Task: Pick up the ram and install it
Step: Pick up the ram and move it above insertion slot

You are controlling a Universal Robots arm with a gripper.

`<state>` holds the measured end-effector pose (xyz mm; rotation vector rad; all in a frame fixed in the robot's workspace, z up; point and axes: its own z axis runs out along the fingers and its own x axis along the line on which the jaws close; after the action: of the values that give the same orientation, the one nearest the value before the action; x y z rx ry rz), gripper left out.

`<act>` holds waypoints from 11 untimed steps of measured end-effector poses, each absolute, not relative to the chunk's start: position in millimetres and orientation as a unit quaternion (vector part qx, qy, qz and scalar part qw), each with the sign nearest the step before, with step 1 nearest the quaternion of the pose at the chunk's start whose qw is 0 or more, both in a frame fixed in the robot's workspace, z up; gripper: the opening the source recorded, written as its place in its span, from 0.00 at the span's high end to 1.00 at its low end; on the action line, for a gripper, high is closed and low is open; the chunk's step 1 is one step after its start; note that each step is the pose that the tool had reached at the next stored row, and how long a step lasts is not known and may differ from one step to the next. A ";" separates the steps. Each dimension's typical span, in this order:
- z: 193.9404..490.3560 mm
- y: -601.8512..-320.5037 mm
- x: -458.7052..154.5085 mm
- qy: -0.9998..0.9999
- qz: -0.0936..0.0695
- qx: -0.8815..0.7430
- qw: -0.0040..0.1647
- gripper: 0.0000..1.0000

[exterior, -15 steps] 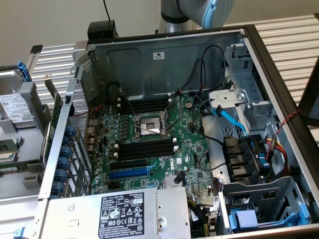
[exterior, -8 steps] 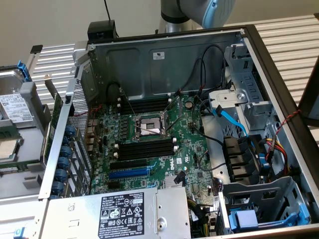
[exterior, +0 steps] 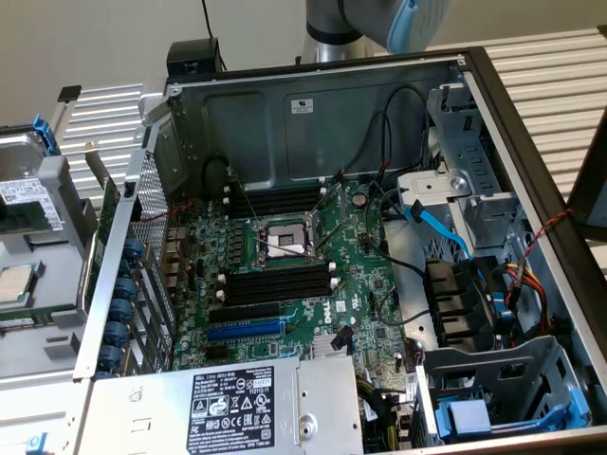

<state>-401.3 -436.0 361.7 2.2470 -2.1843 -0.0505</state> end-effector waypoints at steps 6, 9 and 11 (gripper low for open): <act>388.7 -436.8 -380.5 -0.697 -0.017 0.717 0.003 0.87; 402.2 -437.5 -368.3 -0.697 -0.017 0.717 0.003 0.87; 410.9 -437.6 -359.1 -0.697 -0.017 0.717 0.003 0.87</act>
<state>-359.1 -437.6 410.9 2.2480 -2.1852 -0.0542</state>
